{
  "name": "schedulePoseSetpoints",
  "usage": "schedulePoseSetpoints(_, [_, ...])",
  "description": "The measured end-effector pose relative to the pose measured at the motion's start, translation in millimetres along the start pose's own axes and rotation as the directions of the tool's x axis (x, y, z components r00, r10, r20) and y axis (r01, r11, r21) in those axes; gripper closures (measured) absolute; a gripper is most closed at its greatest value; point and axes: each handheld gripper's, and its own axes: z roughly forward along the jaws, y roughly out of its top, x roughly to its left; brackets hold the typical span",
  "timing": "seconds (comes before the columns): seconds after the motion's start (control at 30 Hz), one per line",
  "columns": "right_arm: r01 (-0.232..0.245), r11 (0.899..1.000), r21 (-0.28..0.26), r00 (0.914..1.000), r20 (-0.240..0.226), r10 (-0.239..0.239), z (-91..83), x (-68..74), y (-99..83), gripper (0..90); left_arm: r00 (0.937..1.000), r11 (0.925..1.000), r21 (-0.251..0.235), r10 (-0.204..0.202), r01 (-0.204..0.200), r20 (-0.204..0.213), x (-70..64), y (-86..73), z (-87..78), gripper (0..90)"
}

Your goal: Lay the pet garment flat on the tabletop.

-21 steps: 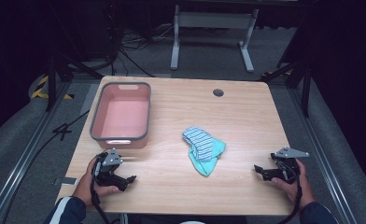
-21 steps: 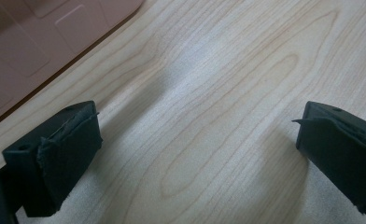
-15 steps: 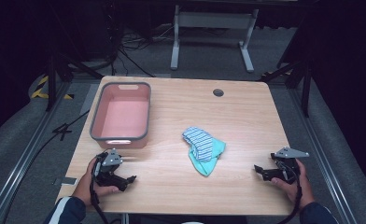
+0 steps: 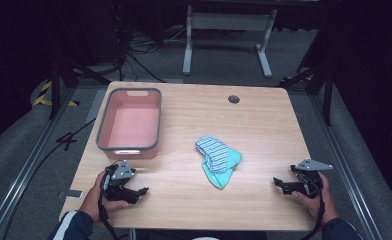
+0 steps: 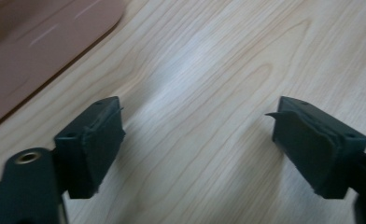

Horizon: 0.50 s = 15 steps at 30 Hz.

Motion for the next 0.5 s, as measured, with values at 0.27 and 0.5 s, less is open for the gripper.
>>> schedulePoseSetpoints(0.27, [0.017,1.0,-0.009,0.9997,-0.015,-0.017,-2.2,-0.3,-1.7,16.6,0.9988,0.9988,-0.023,0.044,-0.043,0.022,-2.1,6.4,3.9,25.0])
schedulePoseSetpoints(0.5, [0.045,0.998,-0.035,0.9984,-0.033,-0.046,-6.3,5.1,0.7,39.3,0.9958,0.9962,-0.048,0.076,-0.073,0.052,-8.0,23.4,15.4,27.6])
